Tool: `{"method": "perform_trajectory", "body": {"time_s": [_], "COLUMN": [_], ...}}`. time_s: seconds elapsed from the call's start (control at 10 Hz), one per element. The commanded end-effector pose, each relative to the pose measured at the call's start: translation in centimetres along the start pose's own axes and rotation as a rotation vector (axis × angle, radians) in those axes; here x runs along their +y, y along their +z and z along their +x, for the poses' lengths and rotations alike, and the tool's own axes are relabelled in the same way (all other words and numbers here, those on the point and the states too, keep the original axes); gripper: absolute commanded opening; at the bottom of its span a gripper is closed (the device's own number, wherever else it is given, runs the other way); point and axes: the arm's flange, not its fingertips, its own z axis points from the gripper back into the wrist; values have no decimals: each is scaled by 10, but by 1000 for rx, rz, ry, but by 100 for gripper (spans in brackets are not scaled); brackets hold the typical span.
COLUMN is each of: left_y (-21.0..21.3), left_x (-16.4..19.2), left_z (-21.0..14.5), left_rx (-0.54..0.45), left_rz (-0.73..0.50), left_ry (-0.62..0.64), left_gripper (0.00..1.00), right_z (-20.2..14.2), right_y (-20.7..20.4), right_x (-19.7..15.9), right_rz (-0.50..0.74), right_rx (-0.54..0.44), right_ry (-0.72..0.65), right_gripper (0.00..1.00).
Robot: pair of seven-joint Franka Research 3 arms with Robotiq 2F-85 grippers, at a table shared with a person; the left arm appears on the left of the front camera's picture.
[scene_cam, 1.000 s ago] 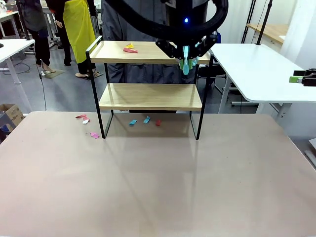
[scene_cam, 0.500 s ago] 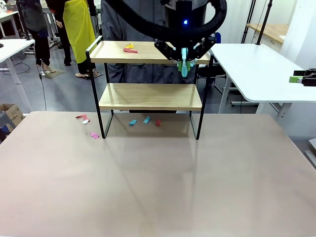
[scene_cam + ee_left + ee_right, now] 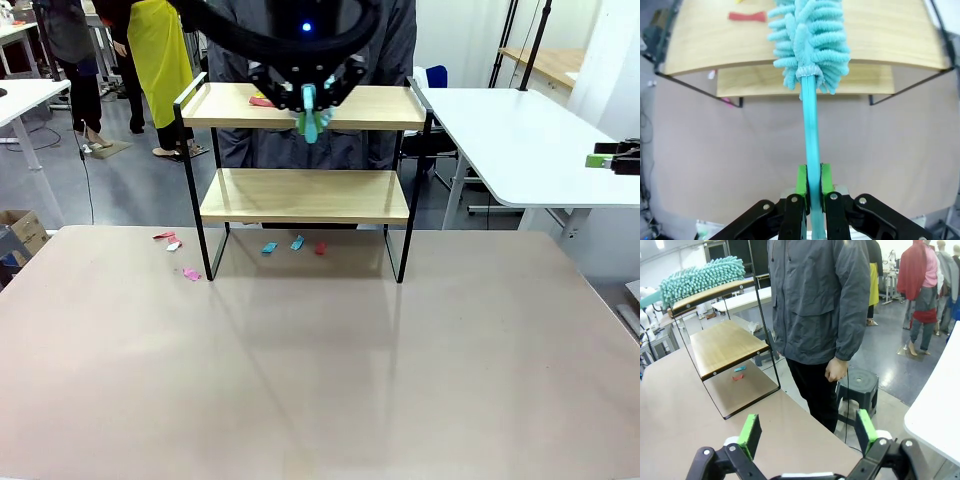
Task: Clean the shelf.
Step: Clean the specific section of the Shelf indicated by the human with the Duster.
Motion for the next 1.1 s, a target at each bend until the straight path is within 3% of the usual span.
{"method": "perform_trajectory", "body": {"time_s": [0.0,0.4,0.6,0.8,1.0], "left_y": [-5,-5,-6,5,28], "left_x": [32,83,104,106,98], "left_z": [-8,0,-2,-10,-15], "left_rx": [40,38,28,-66,-147], "left_rz": [28,210,364,478,392], "left_ry": [-6,18,4,-31,-57], "left_gripper": [13,13,13,13,13], "right_z": [2,2,2,2,2], "right_y": [-1,-1,-1,-1,-1], "right_x": [0,0,0,0,0], "right_rz": [-2,-2,-2,-2,-2], "right_rx": [5,5,5,5,5], "right_ry": [6,6,6,6,6], "right_gripper": [100,100,100,100,100]}}
